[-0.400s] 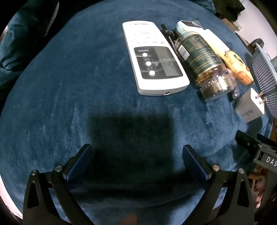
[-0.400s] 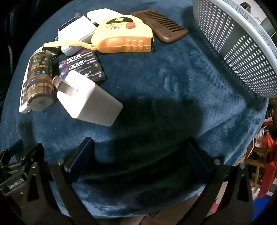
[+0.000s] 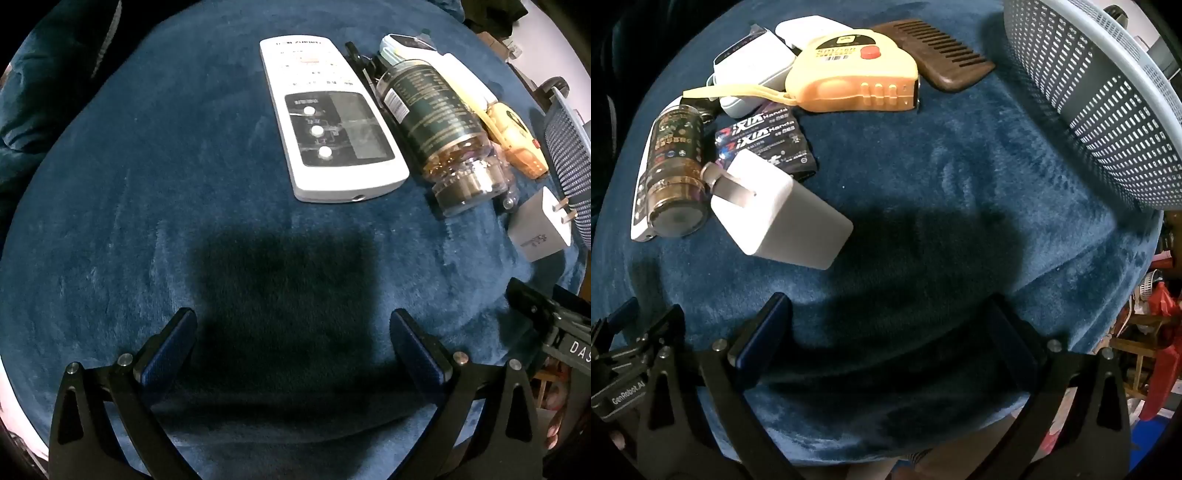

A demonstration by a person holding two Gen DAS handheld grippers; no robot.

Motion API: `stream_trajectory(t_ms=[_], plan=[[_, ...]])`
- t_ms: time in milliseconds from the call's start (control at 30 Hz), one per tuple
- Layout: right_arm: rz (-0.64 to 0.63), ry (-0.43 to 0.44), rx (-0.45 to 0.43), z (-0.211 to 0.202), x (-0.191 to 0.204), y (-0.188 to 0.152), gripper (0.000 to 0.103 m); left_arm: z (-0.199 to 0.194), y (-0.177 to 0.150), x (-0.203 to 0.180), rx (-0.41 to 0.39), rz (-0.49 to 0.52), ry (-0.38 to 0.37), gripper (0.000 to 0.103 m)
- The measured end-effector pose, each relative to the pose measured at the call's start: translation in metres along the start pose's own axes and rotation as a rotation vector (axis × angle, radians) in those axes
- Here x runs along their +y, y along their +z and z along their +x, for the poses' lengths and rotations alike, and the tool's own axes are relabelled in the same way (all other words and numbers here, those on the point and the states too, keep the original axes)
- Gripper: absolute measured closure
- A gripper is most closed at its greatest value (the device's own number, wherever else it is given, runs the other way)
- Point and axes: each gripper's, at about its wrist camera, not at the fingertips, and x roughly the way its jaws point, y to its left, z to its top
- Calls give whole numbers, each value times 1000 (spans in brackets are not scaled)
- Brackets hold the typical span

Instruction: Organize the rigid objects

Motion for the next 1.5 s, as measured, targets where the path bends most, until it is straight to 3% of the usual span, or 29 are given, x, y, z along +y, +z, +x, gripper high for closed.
stream_trajectory(t_ms=[467,1067,1500], plan=[[-2,-3,4,2,2,3,0,5,-20,-7,-65,10,16,0],[-14,8,11,-7,0,4,0,-11,-8,-21,-65,-2,23,1],[-71,57,-6,-81,-17,18,0,-70,-9,-37,-150,45,23,1]])
